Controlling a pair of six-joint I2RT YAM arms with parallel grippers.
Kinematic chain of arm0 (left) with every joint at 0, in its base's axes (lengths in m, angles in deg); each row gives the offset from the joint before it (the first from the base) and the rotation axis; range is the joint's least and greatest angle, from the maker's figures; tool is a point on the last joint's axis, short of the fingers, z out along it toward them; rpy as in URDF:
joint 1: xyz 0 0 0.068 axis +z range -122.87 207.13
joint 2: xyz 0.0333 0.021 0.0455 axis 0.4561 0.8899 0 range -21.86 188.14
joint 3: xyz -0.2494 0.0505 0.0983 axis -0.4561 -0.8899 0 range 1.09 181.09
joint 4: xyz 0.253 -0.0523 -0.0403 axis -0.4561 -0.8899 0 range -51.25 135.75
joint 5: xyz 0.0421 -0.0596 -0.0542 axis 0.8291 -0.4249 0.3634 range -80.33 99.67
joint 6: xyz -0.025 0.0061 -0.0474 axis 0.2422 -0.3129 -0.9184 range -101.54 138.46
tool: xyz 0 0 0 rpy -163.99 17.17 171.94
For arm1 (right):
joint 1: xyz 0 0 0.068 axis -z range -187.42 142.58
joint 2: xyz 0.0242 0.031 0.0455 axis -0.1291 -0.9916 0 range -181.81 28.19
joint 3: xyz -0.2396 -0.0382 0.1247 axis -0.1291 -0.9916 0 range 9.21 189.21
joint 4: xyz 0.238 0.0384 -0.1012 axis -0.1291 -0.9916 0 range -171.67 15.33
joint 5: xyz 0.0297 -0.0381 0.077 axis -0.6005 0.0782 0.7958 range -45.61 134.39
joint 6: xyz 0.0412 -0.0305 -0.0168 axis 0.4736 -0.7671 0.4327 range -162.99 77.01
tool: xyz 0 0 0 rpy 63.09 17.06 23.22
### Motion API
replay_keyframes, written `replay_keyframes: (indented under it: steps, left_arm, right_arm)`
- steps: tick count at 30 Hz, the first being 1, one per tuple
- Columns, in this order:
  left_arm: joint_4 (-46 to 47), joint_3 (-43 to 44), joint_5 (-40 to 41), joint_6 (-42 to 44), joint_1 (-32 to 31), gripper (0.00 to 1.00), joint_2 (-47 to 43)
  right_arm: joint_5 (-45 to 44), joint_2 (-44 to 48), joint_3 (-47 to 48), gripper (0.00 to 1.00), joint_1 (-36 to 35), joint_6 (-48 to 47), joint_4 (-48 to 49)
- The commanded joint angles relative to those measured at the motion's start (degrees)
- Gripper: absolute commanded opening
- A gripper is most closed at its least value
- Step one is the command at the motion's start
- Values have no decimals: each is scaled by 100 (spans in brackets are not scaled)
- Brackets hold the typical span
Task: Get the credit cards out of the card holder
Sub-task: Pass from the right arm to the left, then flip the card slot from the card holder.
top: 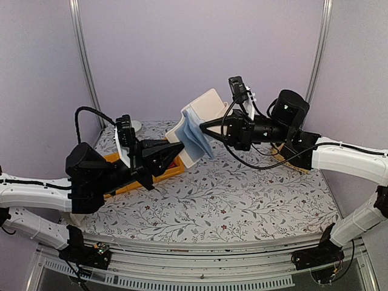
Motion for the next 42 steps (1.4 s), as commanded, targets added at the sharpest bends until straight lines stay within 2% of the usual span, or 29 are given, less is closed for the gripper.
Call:
replay_keyframes:
  steps: [1, 3, 4, 5, 7, 9, 12, 16, 19, 22, 27, 30, 33, 40, 42]
  left_arm:
    - [-537, 140, 1191, -271, -61, 0, -83]
    - [-873, 195, 1429, -395, -58, 0, -200]
    - [-1094, 252, 1521, -463, -63, 0, -255]
    - [-1358, 323, 1595, -525, -64, 0, -300]
    - [-1838, 412, 1612, -644, -64, 0, -368]
    - [-1969, 333, 1601, -751, -63, 0, -454]
    - [-2055, 174, 1678, -924, -46, 0, -517]
    - [-2673, 327, 1667, -1185, 49, 0, -428]
    - [-3587, 837, 1778, -1153, 50, 0, -157]
    - [-4300, 1277, 1884, -1105, 50, 0, 91]
    - [-4320, 1232, 1785, -1126, 53, 0, 165]
    - [-4296, 1136, 1750, -1113, 59, 0, 138]
    - [-4273, 1060, 1666, -1069, 89, 0, 83]
    - [-4171, 989, 1731, -936, 122, 0, 13]
    - [-4122, 906, 1814, -924, 157, 0, -72]
  right_arm:
    - [168, -85, -207, 20, -63, 31, 161]
    - [200, -89, -321, 48, -58, -100, 79]
    - [174, -76, -367, 59, -55, -188, -82]
    - [109, -51, -410, 65, -54, -407, -218]
    - [-31, 26, -540, 72, -26, -758, -361]
    - [-16, 9, -661, 73, 17, -986, -355]
    - [415, -137, -684, 74, 57, -1067, -343]
    - [697, -172, -695, 83, 70, -1177, -343]
    - [17, -117, -712, 100, 75, -1472, -601]
    - [-925, -142, -637, 99, 71, -1932, -1071]
    - [-1707, -251, -664, 99, 78, -2211, -1220]
    - [-1284, -162, -799, 99, 156, -2492, -1142]
    - [-580, -156, -763, 87, 211, -2560, -1114]
    - [276, -297, -574, 73, 226, -2371, -1124]
    - [417, -254, -587, 65, 227, -2347, -1128]
